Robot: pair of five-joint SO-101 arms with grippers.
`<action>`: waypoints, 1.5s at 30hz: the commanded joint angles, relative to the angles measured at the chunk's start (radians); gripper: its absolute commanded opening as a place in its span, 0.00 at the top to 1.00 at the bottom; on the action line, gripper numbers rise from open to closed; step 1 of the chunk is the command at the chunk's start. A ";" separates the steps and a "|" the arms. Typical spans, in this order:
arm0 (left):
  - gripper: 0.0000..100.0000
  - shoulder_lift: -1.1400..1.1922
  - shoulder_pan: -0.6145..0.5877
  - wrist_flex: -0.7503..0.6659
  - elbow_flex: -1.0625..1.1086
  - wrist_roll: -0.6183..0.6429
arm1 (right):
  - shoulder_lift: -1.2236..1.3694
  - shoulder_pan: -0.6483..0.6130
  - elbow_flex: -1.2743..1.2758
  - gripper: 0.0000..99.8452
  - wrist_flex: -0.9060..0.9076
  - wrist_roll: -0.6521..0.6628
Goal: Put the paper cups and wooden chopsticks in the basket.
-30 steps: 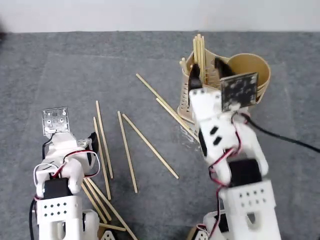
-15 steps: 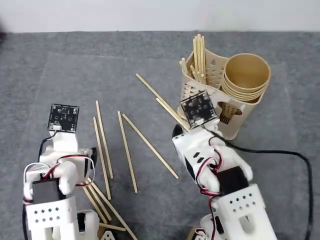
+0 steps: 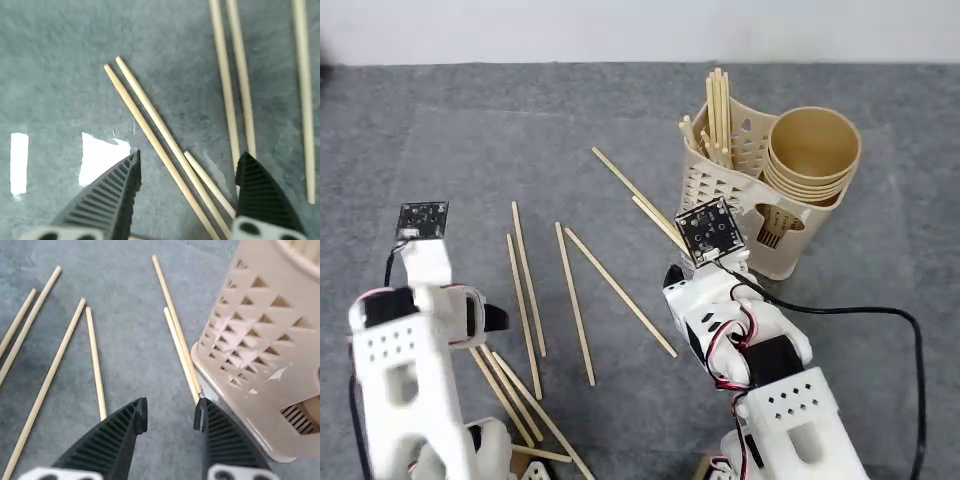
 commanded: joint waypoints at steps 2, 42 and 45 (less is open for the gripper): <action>0.71 0.178 -0.049 -0.115 -0.047 0.017 | -0.027 -0.044 0.005 0.83 -0.021 0.014; 0.99 0.701 0.242 -0.269 -0.314 0.311 | -0.036 -0.096 0.012 0.83 0.010 0.014; 0.99 0.692 0.256 -0.267 -0.320 0.311 | -0.036 -0.096 0.012 0.83 0.010 0.014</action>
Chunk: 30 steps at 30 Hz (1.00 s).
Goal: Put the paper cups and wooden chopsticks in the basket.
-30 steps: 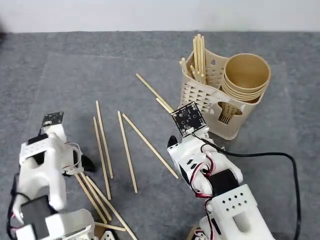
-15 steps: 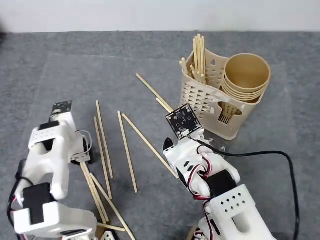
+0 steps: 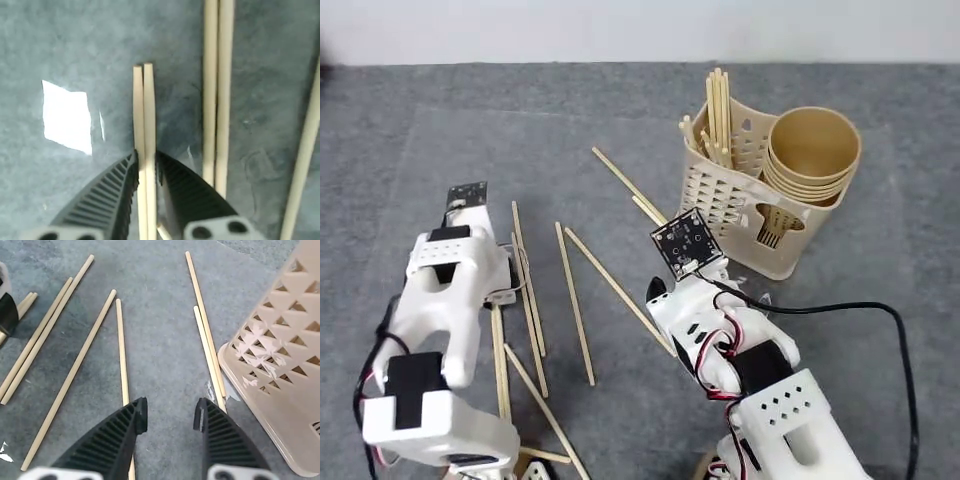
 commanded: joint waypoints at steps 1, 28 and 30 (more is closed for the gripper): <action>0.99 0.005 0.032 -0.017 -0.048 0.008 | -0.030 -0.005 -0.008 0.83 0.010 0.008; 0.84 0.006 -0.114 0.126 -0.170 -0.324 | -0.030 -0.001 -0.008 0.83 0.010 0.009; 0.85 0.014 -0.118 0.049 -0.107 -0.336 | -0.030 -0.001 -0.008 0.83 0.010 0.009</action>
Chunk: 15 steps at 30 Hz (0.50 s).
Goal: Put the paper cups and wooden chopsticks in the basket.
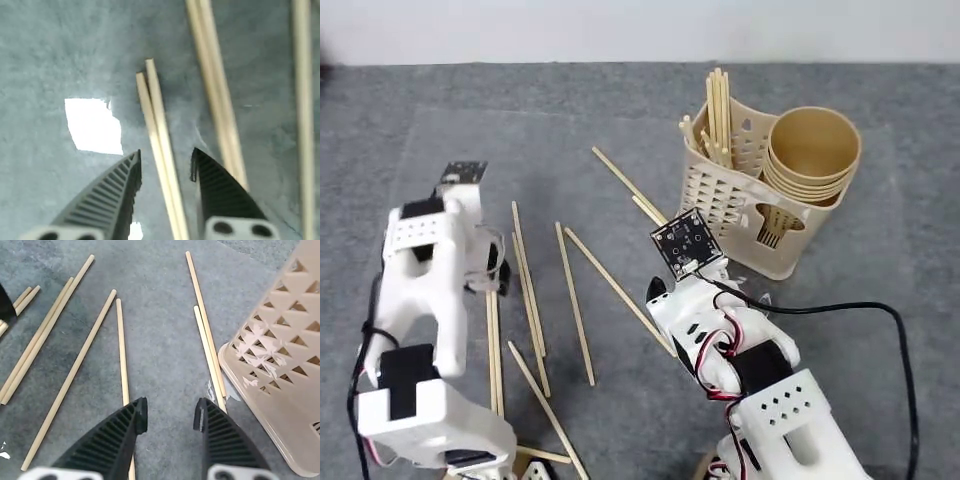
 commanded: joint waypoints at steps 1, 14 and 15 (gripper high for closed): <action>0.86 -0.008 -0.012 -0.140 0.084 -0.031 | -0.030 0.001 -0.008 0.83 0.010 0.009; 0.98 0.167 0.029 -0.094 -0.008 0.048 | -0.030 0.001 -0.008 0.83 0.010 0.009; 0.99 0.198 0.028 -0.069 -0.045 0.046 | -0.030 0.001 -0.008 0.83 0.010 0.009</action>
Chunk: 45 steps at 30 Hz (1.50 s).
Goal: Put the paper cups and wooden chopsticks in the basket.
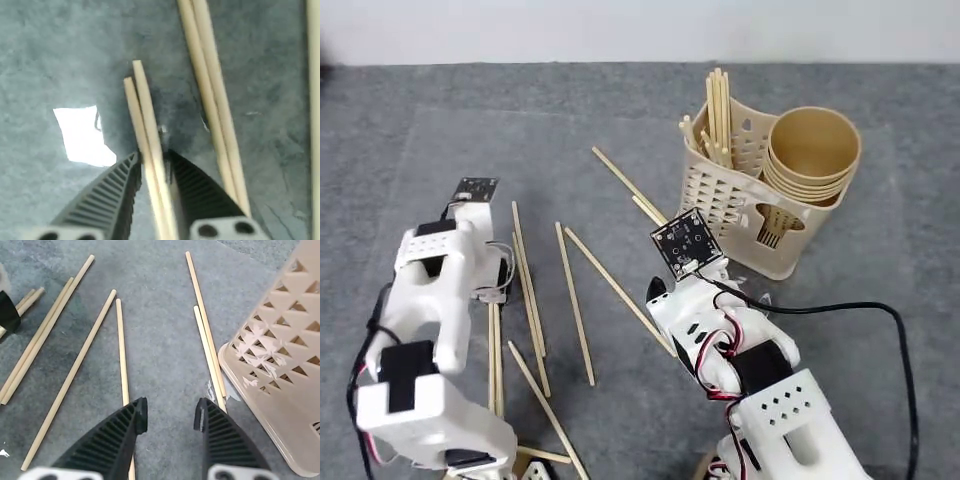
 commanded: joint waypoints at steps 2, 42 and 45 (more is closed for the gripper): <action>0.99 0.149 -0.003 0.078 -0.142 0.014 | -0.030 -0.001 -0.008 0.83 0.010 0.009; 0.99 -0.038 0.437 0.175 -1.494 0.212 | -0.030 -0.001 0.008 0.83 0.002 0.011; 0.99 0.009 0.497 0.054 -1.552 0.212 | -0.030 -0.001 0.008 0.83 0.005 0.011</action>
